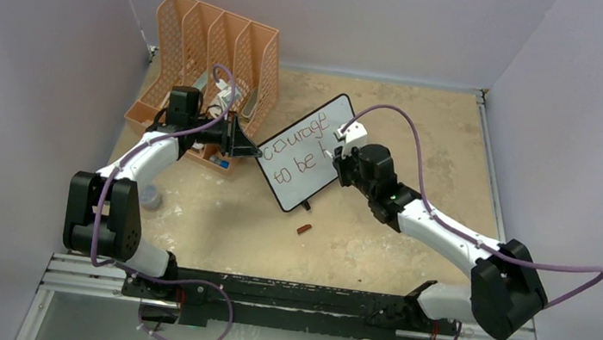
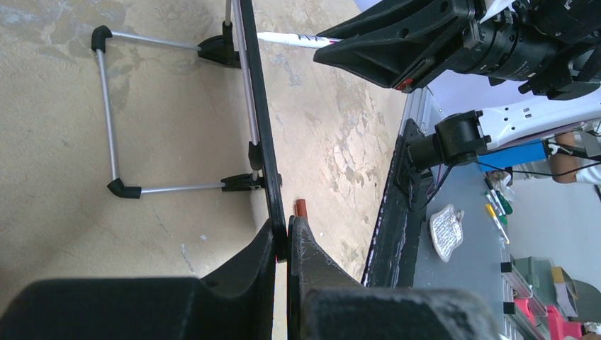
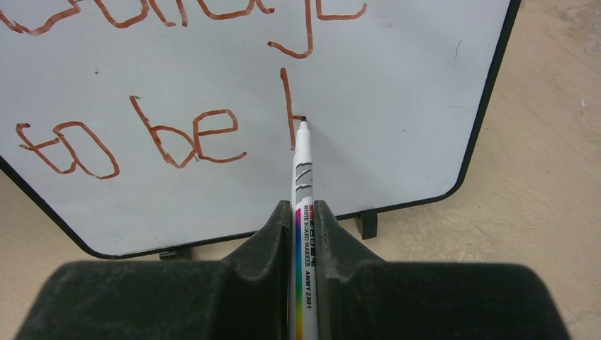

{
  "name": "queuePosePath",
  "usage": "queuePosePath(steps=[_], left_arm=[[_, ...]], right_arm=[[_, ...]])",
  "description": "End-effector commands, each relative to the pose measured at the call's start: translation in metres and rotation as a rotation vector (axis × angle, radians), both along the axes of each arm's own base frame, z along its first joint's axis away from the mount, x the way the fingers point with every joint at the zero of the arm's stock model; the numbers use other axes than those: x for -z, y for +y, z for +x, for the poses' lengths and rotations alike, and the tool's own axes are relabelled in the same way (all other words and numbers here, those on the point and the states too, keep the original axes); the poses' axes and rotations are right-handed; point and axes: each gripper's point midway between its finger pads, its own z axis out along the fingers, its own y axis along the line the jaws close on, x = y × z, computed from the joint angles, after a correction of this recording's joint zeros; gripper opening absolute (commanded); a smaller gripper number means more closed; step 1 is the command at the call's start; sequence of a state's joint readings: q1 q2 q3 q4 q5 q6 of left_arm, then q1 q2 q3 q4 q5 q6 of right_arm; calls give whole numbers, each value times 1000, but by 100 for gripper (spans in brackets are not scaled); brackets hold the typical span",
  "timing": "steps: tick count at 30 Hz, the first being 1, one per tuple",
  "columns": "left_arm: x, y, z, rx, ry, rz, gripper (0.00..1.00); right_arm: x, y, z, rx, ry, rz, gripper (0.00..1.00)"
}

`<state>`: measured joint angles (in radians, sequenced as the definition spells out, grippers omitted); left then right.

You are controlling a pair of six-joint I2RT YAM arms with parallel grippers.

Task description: Write a sentence on the whiteboard

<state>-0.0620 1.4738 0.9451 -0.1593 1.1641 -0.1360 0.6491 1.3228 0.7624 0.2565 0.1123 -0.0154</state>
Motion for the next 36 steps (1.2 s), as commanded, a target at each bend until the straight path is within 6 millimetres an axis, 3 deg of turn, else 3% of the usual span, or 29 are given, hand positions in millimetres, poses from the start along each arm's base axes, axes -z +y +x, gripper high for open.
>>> queuePosePath(steps=[1,15,36], left_arm=[[13,1,5,-9,-8,43,0],[13,1,6,-12,-8,45,0],[13,1,6,-10,-9,42,0]], right_arm=[[-21,2,15,32,-57,42,0],[-15,-7,19,57,-35,22,0],[-8,-2,1,-16,19,23,0]])
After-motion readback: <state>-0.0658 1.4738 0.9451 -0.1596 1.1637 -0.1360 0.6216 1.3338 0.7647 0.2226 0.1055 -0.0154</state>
